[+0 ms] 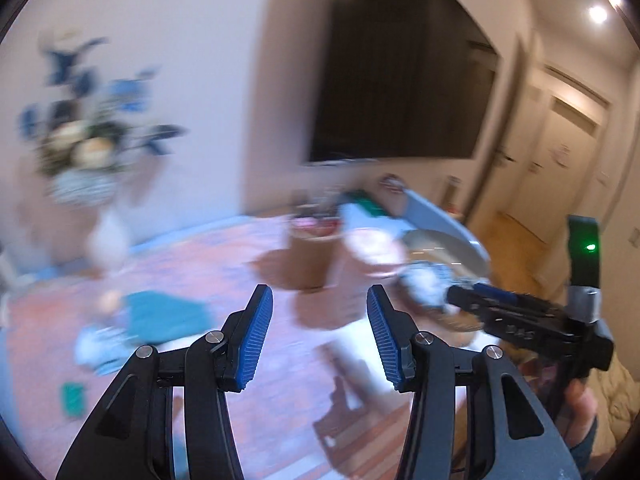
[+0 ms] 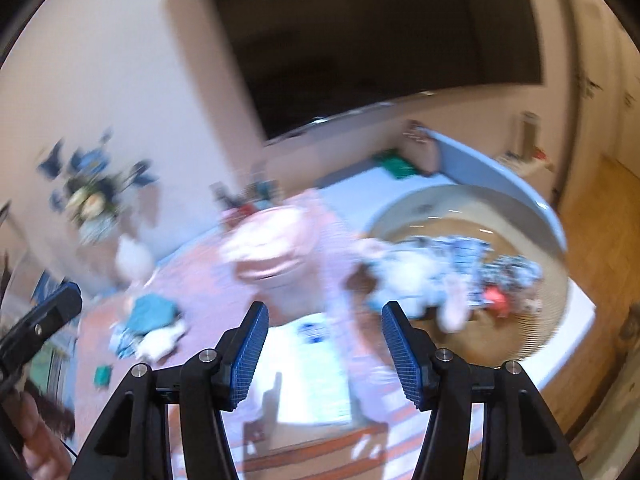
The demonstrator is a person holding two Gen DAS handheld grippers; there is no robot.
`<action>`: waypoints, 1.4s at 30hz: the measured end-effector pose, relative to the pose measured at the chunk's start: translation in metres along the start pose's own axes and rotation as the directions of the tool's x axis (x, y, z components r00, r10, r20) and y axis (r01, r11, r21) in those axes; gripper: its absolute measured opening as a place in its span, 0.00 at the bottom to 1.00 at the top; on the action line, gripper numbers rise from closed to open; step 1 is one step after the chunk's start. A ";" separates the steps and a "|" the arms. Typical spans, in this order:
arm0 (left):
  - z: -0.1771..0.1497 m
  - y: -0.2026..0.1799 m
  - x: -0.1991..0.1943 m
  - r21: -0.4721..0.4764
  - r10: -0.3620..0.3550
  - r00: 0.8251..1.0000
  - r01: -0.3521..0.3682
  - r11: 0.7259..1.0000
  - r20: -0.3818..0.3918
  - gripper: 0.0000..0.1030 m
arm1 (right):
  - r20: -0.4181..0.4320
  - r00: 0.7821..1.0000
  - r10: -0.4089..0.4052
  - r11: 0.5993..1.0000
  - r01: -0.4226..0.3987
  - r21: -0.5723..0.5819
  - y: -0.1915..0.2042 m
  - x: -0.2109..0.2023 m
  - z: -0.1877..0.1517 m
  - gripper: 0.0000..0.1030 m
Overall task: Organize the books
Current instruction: 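Grasp the green packet with the left tool while the right tool grasps the blue cloth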
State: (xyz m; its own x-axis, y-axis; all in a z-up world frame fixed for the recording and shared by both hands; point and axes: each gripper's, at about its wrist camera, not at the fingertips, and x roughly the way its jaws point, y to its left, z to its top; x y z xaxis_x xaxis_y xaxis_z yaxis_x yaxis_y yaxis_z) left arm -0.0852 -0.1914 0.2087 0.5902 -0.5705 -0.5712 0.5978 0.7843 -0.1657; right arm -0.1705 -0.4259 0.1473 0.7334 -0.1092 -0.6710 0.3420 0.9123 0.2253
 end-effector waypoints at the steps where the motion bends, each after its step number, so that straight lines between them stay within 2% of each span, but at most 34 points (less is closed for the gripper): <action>1: -0.006 0.018 -0.014 -0.014 0.049 0.999 -0.048 0.999 0.011 0.45 | -0.003 1.000 0.014 1.000 -0.014 -0.023 0.012 0.001 -0.002 0.56; 3: -0.016 0.046 -0.033 -0.028 0.131 0.991 -0.131 0.991 0.023 0.45 | -0.021 0.998 0.054 0.995 -0.056 -0.088 0.047 0.004 -0.008 0.56; 5: -0.027 0.071 -0.052 -0.048 0.221 0.974 -0.219 0.974 0.043 0.45 | -0.041 0.996 0.081 0.985 -0.086 -0.153 0.080 0.009 -0.016 0.57; 6: -0.032 0.084 -0.059 -0.065 0.248 0.967 -0.245 0.967 0.053 0.51 | -0.049 0.995 0.090 0.979 -0.098 -0.180 0.093 0.012 -0.020 0.58; 7: -0.037 0.098 -0.067 -0.088 0.264 0.963 -0.259 0.962 0.056 0.74 | -0.060 0.993 0.100 0.971 -0.110 -0.210 0.107 0.015 -0.026 0.58; 8: -0.042 0.110 -0.072 -0.111 0.273 0.960 -0.265 0.958 0.060 0.84 | -0.074 0.992 0.106 0.964 -0.120 -0.237 0.121 0.019 -0.032 0.58; 9: -0.049 0.126 -0.082 -0.156 0.286 0.955 -0.271 0.950 0.083 0.90 | -0.090 0.990 0.110 0.957 -0.129 -0.258 0.132 0.024 -0.036 0.58; 12: -0.062 0.156 -0.092 -0.200 0.314 0.946 -0.293 0.935 0.085 0.90 | -0.157 0.977 0.142 0.936 -0.185 -0.300 0.164 0.040 -0.053 0.58; 16: -0.081 0.197 -0.091 -0.237 0.414 0.909 -0.394 0.888 0.038 0.90 | -0.223 0.963 0.154 0.909 -0.227 -0.351 0.199 0.060 -0.075 0.58; 17: -0.085 0.205 -0.088 -0.244 0.425 0.905 -0.408 0.880 0.022 0.90 | -0.241 0.958 0.157 0.901 -0.239 -0.361 0.205 0.065 -0.081 0.58; 21: -0.106 0.226 -0.071 -0.250 0.423 0.904 -0.423 0.871 -0.056 0.90 | -0.313 0.932 0.181 0.877 -0.297 -0.377 0.225 0.081 -0.100 0.58; 27: -0.131 0.228 -0.040 -0.178 0.428 0.893 -0.448 0.876 -0.138 0.90 | -0.396 0.902 0.174 0.839 -0.346 -0.420 0.248 0.100 -0.125 0.58; 30: -0.139 0.236 -0.023 -0.165 0.425 0.888 -0.452 0.877 -0.175 0.90 | -0.460 0.868 0.187 0.827 -0.392 -0.404 0.255 0.112 -0.140 0.58; 33: -0.146 0.245 -0.013 -0.170 0.450 0.872 -0.481 0.860 -0.193 0.90 | -0.508 0.845 0.167 0.812 -0.410 -0.415 0.263 0.122 -0.157 0.58; 36: -0.150 0.255 -0.006 -0.196 0.447 0.874 -0.480 0.855 -0.190 0.90 | -0.542 0.827 0.147 0.793 -0.427 -0.435 0.273 0.128 -0.172 0.58; 39: -0.153 0.267 0.005 -0.226 0.433 0.876 -0.475 0.850 -0.212 0.89 | -0.555 0.824 0.116 0.775 -0.425 -0.469 0.280 0.131 -0.184 0.58; 42: -0.154 0.273 0.016 -0.240 0.420 0.881 -0.465 0.852 -0.217 0.89 | -0.544 0.836 0.071 0.755 -0.401 -0.518 0.279 0.130 -0.194 0.58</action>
State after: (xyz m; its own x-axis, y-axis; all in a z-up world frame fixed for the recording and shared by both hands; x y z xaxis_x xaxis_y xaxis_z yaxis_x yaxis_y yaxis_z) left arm 0.0038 0.0516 0.0306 0.6533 -0.1207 -0.7474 0.1047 0.9921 -0.0688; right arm -0.0943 -0.1090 -0.0143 0.3180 0.1876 -0.9294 -0.3401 0.9376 0.0729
